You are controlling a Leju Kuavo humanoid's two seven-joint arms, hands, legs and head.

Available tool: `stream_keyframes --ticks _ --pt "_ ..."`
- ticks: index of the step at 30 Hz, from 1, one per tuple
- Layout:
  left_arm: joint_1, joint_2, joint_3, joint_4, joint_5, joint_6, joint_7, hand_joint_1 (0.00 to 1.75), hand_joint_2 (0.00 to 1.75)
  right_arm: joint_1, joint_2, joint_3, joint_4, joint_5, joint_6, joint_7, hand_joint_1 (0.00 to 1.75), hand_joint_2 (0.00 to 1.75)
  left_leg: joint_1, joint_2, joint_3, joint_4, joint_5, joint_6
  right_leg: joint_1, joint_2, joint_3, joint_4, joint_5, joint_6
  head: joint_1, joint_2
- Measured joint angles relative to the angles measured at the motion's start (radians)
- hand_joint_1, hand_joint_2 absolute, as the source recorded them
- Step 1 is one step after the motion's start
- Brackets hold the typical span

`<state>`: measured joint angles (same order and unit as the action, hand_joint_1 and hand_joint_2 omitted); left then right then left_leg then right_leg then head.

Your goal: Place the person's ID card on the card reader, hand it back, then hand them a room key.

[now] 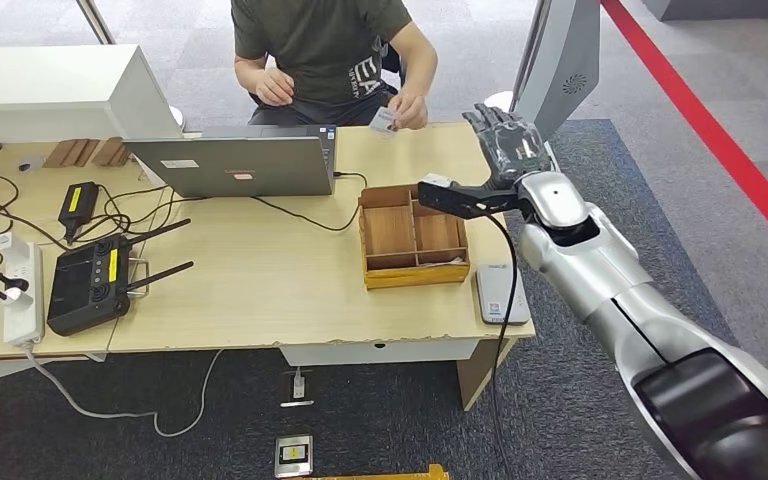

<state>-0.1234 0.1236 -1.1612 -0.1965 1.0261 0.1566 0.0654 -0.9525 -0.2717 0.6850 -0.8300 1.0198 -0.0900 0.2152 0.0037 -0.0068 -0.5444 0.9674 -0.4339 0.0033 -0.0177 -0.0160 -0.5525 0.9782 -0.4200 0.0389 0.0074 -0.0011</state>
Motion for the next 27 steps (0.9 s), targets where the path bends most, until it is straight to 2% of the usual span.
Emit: stream_keyframes --ticks 4,7,13,18,23,27 --pt "0.001 0.000 0.000 0.000 0.014 0.000 -0.008 0.00 0.00 0.017 -0.026 -0.014 -0.051 -0.026 0.023 -0.007 0.00 0.00 0.000 0.000 0.000 0.000 0.000 0.000 0.000 0.000 0.000 0.000 0.000 0.000 0.000 0.000" --pt "0.002 0.000 0.000 0.000 0.031 0.006 0.001 0.00 0.00 0.065 -0.059 -0.031 -0.132 -0.077 0.059 0.002 0.00 0.00 0.000 0.000 0.001 0.000 0.000 0.000 0.000 0.000 0.000 -0.001 0.000 0.000 0.000 0.000" --pt "0.006 -0.003 0.003 0.000 0.060 0.028 0.025 0.00 0.00 0.232 -0.148 -0.089 -0.363 -0.187 0.080 0.088 0.00 0.00 0.000 0.000 0.001 0.000 -0.001 0.000 0.000 0.000 0.001 -0.001 0.000 0.000 0.000 0.000" --pt "0.009 -0.004 0.010 0.000 0.083 0.043 0.008 0.00 0.00 0.379 -0.227 -0.141 -0.565 -0.209 0.092 0.142 0.00 0.00 0.000 0.000 0.001 0.000 -0.002 0.000 0.000 0.001 0.001 -0.001 -0.001 0.000 0.000 0.000" --pt "0.009 -0.009 0.013 0.000 0.090 0.057 0.013 0.00 0.00 0.503 -0.288 -0.177 -0.746 -0.216 0.079 0.179 0.00 0.00 0.000 0.001 0.001 0.000 -0.002 0.000 0.000 0.001 0.001 -0.001 -0.001 0.000 0.001 0.000" --pt "0.009 -0.015 0.023 0.000 0.102 0.066 -0.001 0.00 0.00 0.573 -0.311 -0.193 -0.858 -0.216 0.016 0.188 0.00 0.00 0.000 0.001 0.001 0.000 -0.002 0.000 0.000 0.001 0.001 -0.001 -0.001 0.000 0.000 0.000"
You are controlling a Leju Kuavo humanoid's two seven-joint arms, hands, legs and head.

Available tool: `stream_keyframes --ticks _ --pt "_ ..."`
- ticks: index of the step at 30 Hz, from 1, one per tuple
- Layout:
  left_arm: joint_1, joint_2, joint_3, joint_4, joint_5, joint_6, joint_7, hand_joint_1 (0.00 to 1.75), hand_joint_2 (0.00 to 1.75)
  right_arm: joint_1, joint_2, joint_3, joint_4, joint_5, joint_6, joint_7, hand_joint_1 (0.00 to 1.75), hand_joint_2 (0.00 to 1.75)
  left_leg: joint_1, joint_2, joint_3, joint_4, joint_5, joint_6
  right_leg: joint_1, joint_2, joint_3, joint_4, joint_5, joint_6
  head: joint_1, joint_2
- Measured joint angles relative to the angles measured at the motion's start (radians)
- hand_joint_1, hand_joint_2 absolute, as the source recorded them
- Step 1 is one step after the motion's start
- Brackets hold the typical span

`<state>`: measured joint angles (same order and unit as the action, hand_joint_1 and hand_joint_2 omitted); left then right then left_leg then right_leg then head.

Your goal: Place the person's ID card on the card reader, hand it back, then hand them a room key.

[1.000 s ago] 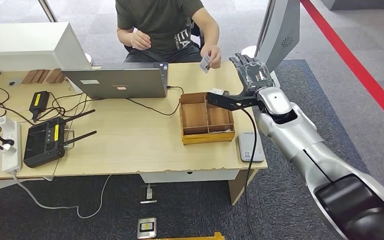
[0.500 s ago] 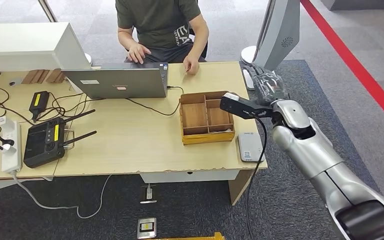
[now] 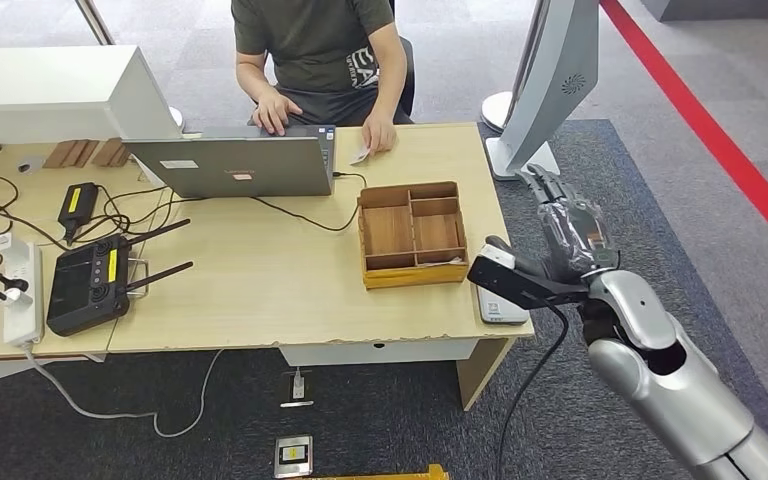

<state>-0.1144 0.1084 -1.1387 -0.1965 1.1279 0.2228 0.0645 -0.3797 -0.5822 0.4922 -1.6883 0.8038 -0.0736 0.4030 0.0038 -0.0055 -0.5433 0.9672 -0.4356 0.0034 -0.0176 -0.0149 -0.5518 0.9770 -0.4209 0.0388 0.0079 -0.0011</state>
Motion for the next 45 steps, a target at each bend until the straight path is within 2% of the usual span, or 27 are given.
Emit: stream_keyframes --ticks 5,9,13,19,27,35,45 --pt "0.000 -0.010 0.013 0.000 0.012 0.009 -0.013 0.00 0.00 0.085 -0.008 -0.009 -0.095 0.055 -0.084 0.030 0.00 0.00 0.000 0.000 0.000 0.000 0.000 0.000 0.000 0.000 0.000 0.000 0.000 0.000 0.000 0.000" --pt "0.000 -0.016 0.019 0.000 0.020 0.017 -0.002 0.00 0.00 0.151 -0.001 -0.007 -0.143 0.096 -0.132 0.064 0.00 1.75 0.000 0.000 0.000 0.000 0.000 0.000 0.000 0.000 0.000 0.000 0.000 0.000 0.000 0.000" --pt "-0.001 -0.022 0.029 0.000 0.030 0.024 0.008 0.00 0.00 0.200 0.024 -0.004 -0.163 0.129 -0.183 0.073 0.00 1.75 0.000 0.000 0.000 -0.001 0.000 0.000 0.000 0.000 0.000 0.000 0.000 0.000 0.000 0.000" --pt "-0.002 -0.032 0.041 0.000 0.045 0.035 0.015 0.00 0.00 0.227 0.090 0.016 -0.140 0.237 -0.228 0.073 0.00 1.75 0.000 0.000 0.000 -0.001 0.000 0.000 0.000 0.000 0.000 0.000 -0.001 0.000 0.000 0.000" --pt "-0.002 -0.044 0.058 0.000 0.063 0.047 0.010 0.00 0.00 0.248 0.169 0.028 -0.095 0.426 -0.191 0.166 0.00 1.75 0.000 0.000 0.000 -0.001 0.000 0.000 0.000 0.000 0.000 0.000 -0.001 0.000 0.000 0.000" --pt "-0.002 -0.051 0.066 0.000 0.066 0.047 0.011 0.00 0.00 0.246 0.229 0.031 -0.040 0.461 -0.154 0.168 0.00 1.75 0.000 0.000 -0.001 -0.001 0.000 0.000 0.000 0.000 0.000 0.000 -0.001 0.000 0.000 0.000" --pt "-0.003 -0.055 0.073 0.000 0.069 0.057 0.024 0.00 0.00 0.179 0.313 0.028 0.101 0.468 -0.129 0.128 0.00 1.75 0.000 0.000 0.000 -0.001 0.000 0.000 0.000 0.000 0.000 0.000 -0.001 0.000 0.000 0.000"
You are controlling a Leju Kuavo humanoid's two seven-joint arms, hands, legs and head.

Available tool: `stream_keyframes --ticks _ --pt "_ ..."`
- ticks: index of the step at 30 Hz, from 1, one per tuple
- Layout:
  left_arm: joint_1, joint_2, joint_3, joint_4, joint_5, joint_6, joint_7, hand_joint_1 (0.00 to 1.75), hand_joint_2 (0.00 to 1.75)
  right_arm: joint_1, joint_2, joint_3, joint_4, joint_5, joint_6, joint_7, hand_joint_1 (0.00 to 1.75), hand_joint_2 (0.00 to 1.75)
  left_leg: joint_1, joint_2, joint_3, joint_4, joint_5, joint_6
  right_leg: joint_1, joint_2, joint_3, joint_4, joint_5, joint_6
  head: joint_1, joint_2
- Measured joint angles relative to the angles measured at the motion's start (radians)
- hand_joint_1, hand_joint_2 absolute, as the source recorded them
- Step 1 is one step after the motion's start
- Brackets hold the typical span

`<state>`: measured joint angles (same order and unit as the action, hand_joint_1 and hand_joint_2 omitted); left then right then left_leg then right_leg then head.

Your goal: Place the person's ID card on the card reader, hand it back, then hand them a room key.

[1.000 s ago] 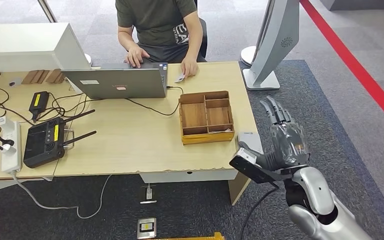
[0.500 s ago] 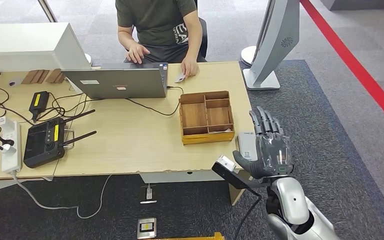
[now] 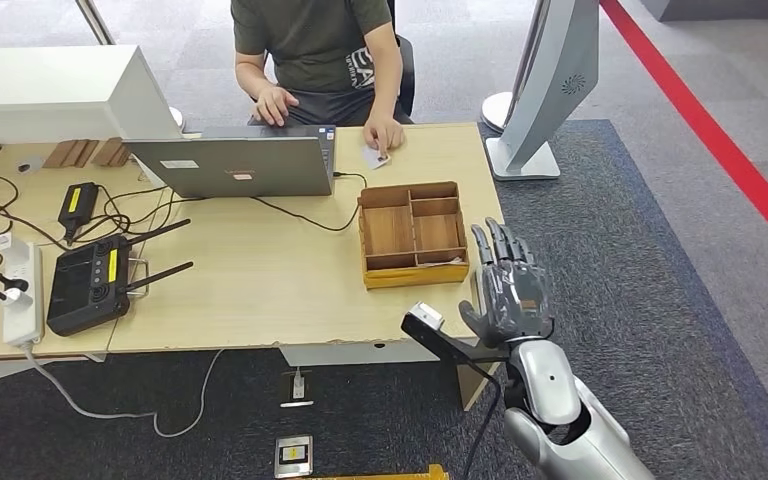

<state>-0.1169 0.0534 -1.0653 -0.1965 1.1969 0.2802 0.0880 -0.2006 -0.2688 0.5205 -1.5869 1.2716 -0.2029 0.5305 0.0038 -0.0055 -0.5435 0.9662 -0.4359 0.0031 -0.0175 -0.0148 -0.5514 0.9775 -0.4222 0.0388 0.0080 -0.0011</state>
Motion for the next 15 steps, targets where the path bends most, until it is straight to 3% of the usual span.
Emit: stream_keyframes --ticks 15 --pt "-0.002 0.000 0.000 0.000 -0.021 -0.015 -0.007 0.00 0.00 -0.087 0.089 0.008 0.176 0.045 0.014 -0.037 0.00 1.75 0.000 0.000 0.000 0.000 0.000 0.000 0.000 0.000 0.000 0.000 0.000 0.000 0.000 0.000"
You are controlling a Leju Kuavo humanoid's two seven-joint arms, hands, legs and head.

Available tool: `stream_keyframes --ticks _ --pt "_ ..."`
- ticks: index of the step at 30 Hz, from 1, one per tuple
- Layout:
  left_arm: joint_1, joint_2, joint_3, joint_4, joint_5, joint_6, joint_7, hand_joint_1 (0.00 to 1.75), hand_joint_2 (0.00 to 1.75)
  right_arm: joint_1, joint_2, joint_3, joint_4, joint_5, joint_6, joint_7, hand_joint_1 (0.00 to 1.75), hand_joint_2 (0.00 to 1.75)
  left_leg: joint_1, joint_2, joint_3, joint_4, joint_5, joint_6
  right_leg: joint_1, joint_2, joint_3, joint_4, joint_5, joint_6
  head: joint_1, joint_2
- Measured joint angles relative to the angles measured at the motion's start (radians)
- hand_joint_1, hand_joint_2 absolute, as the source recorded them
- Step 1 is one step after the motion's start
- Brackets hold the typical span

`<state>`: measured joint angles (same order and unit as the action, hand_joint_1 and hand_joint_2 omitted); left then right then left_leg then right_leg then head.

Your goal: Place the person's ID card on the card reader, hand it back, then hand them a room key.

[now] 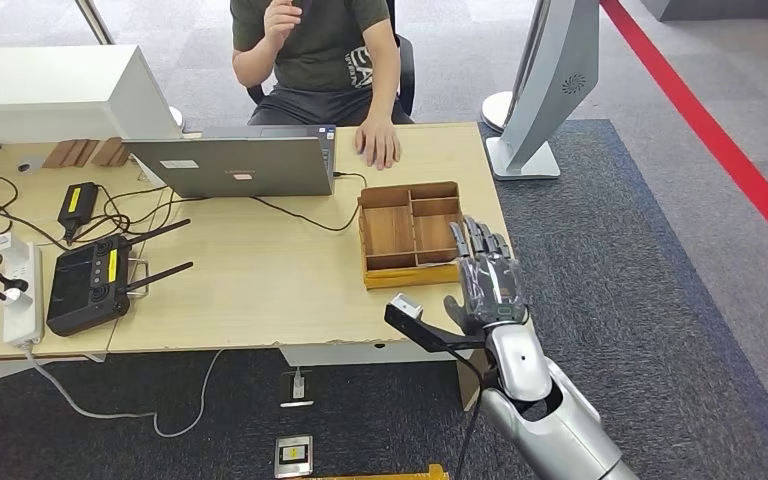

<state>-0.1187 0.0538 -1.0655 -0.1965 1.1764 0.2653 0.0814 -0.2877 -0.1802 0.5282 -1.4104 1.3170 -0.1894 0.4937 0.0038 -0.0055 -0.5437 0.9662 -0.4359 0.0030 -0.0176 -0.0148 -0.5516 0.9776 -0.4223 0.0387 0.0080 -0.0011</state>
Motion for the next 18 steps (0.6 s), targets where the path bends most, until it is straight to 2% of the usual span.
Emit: stream_keyframes --ticks 13,18 --pt "0.000 0.000 0.000 0.000 -0.002 0.000 0.002 0.00 0.00 -0.017 0.020 0.002 0.053 0.011 -0.010 -0.007 0.00 1.75 0.000 0.000 0.000 0.000 0.000 0.000 0.000 0.000 0.000 0.000 0.000 0.000 0.000 0.000" --pt "0.000 0.000 0.000 0.000 -0.005 -0.003 0.006 0.00 0.00 -0.044 0.043 0.008 0.118 0.033 -0.006 -0.014 0.00 1.75 0.000 0.000 0.000 0.000 0.000 0.000 0.000 0.000 0.000 0.000 0.000 0.000 0.000 0.000"
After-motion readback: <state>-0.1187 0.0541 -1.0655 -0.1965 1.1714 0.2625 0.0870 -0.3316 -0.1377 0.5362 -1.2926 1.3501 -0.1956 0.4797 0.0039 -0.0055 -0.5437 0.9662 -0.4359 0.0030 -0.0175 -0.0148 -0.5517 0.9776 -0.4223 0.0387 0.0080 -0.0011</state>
